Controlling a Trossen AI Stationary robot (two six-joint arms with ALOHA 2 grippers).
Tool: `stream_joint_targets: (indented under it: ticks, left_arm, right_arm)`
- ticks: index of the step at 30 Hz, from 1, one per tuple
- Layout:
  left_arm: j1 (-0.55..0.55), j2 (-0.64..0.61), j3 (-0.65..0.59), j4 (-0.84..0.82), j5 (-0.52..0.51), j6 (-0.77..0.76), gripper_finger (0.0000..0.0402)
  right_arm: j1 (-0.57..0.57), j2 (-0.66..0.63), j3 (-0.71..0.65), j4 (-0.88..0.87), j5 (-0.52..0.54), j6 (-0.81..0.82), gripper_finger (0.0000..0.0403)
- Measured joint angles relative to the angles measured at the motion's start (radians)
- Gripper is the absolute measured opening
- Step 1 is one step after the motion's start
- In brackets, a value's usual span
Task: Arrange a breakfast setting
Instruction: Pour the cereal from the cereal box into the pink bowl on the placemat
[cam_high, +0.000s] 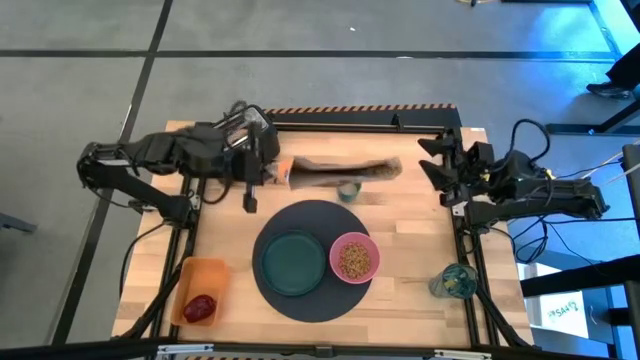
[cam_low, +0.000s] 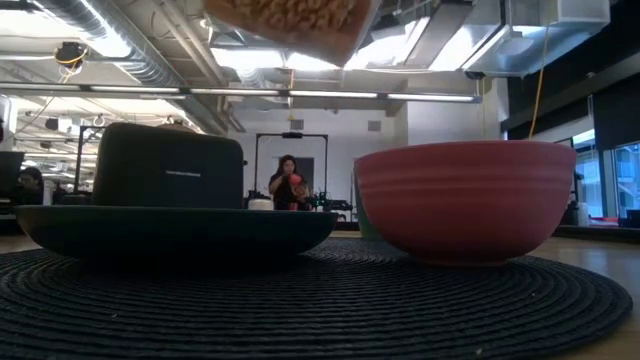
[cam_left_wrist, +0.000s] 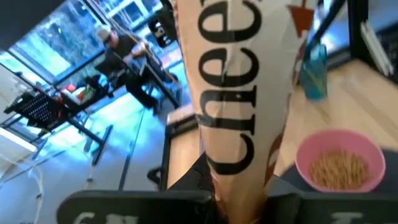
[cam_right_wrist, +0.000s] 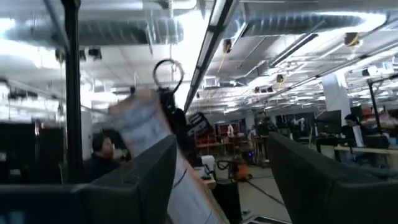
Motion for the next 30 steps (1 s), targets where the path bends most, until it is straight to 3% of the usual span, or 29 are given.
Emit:
stream_joint_targets:
  ticks: [10,14,23,30]
  left_arm:
    - [0.117,-0.011,0.0,0.197,0.176,-0.047,0.0007]
    - [0.159,-0.001,-0.001,0.256,0.261,-0.078,0.0007]
    - [0.205,0.026,-0.15,0.405,0.353,-0.15,0.0007]
    - [0.214,0.024,-0.239,0.594,0.354,-0.184,0.0007]
  right_arm:
    - [0.0,0.187,0.25,-0.199,-0.019,-0.068,0.0345]
    - [0.001,0.257,0.33,-0.239,-0.035,-0.068,0.0362]
    - [0.001,0.335,0.482,-0.355,-0.089,-0.05,0.0335]
    - [0.0,0.336,0.5,-0.446,-0.07,-0.011,0.0249]
